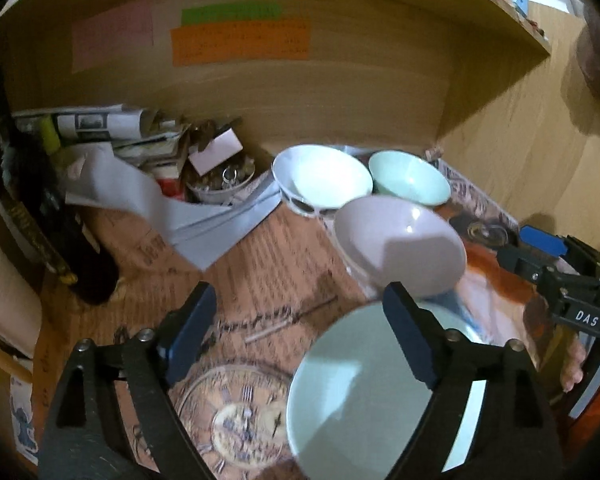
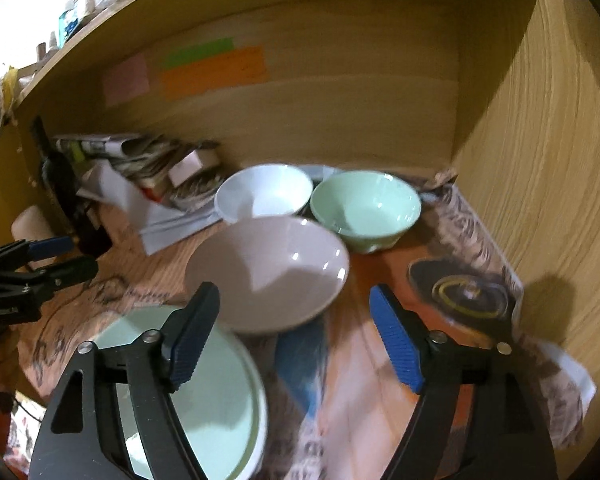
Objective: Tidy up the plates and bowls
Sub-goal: 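Close the left tool on the pinkish-grey bowl rim while the right tool grips it too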
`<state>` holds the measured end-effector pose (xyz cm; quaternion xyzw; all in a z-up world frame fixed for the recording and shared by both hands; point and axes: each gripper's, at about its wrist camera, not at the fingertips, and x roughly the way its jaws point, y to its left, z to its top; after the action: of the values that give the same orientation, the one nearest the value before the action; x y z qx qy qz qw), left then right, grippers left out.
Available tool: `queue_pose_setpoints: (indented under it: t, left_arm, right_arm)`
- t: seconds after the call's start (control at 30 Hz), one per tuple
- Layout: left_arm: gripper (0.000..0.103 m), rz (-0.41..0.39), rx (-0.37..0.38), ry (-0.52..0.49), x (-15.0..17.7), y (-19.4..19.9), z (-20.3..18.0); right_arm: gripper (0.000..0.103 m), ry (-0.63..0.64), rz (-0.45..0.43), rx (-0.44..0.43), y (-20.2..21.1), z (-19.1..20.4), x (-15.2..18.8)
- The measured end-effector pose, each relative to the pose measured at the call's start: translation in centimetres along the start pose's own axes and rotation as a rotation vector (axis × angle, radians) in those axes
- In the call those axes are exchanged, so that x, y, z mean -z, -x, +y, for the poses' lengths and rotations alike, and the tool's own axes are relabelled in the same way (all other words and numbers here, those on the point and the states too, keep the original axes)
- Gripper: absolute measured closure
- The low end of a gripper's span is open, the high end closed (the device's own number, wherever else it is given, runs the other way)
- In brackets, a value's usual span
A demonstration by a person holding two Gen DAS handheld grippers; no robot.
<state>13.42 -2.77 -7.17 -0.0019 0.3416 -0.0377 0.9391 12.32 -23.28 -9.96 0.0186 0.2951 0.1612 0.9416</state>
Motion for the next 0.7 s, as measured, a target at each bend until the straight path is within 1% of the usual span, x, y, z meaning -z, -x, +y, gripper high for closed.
queue_pose_setpoints:
  t: [0.13, 0.27, 0.4, 0.5, 0.6, 0.63, 0.7]
  left_arm:
    - [0.016, 0.025, 0.017, 0.011, -1.5, -1.9, -0.5]
    - [0.016, 0.050, 0.017, -0.004, -2.5, -4.1, -1.1]
    - [0.016, 0.101, 0.019, -0.023, -3.1, -7.0, -1.5]
    - [0.016, 0.147, 0.028, -0.015, -3.3, -9.1, -1.5]
    - [0.016, 0.175, 0.035, -0.012, -3.5, -10.5, -1.5]
    - [0.017, 0.182, 0.039, -0.011, -3.6, -11.0, -1.5]
    - [0.020, 0.196, 0.042, -0.011, -3.7, -11.7, -1.6]
  right_arm:
    - [0.027, 0.001, -0.005, 0.016, -1.2, -0.6, -0.8]
    - [0.027, -0.006, 0.024, 0.015, -3.3, -1.5, -1.2]
    - [0.027, -0.026, 0.061, 0.009, -5.3, -2.5, -1.3]
    - [0.027, -0.038, 0.087, 0.008, -6.8, -3.0, -1.3]
    - [0.027, -0.050, 0.114, -0.001, -8.2, -3.6, -1.3]
    - [0.028, -0.056, 0.126, -0.011, -8.6, -3.7, -1.2]
    - [0.034, -0.066, 0.143, -0.023, -9.2, -3.8, -1.1]
